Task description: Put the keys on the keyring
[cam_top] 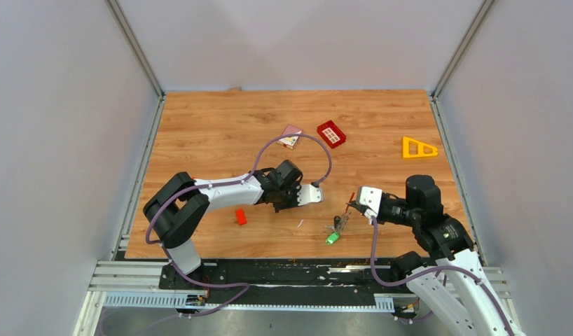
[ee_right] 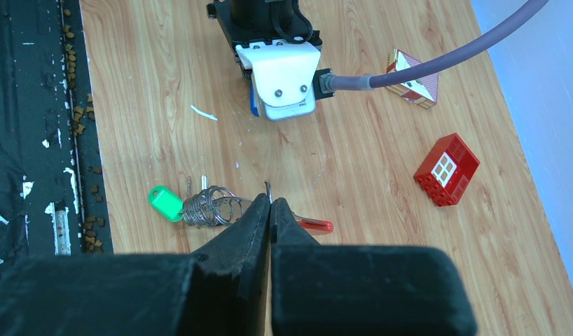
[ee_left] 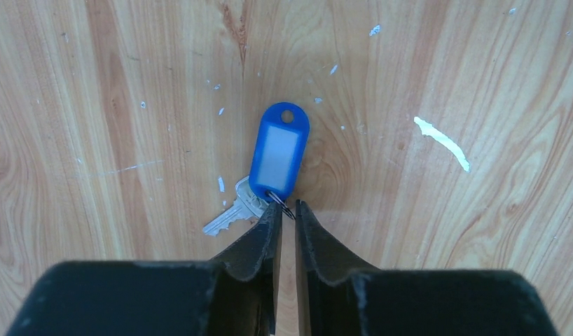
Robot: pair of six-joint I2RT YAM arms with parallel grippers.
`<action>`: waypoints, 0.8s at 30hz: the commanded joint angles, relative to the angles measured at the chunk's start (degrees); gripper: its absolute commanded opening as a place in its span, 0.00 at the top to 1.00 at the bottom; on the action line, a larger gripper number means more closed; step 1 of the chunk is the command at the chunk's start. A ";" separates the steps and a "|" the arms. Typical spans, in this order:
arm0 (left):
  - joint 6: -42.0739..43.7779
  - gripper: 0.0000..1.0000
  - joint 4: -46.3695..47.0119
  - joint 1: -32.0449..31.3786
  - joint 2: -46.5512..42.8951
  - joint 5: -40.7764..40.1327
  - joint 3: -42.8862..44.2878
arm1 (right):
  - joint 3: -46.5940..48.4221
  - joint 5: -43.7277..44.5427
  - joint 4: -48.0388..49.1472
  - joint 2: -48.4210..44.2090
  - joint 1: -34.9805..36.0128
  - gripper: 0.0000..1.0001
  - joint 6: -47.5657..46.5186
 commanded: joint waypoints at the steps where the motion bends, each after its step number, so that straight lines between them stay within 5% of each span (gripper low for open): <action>1: 0.21 0.83 0.26 -0.28 -1.64 -0.46 1.89 | 0.31 -1.10 2.27 -0.35 -0.16 1.00 -0.66; 17: -0.52 1.00 0.49 -0.28 -2.22 0.56 2.38 | 0.36 -1.27 2.10 -0.16 -0.16 1.00 -0.79; 24: 2.25 1.00 1.13 0.04 -5.15 4.97 0.40 | 0.44 -1.36 2.11 -0.17 -0.16 1.00 -0.79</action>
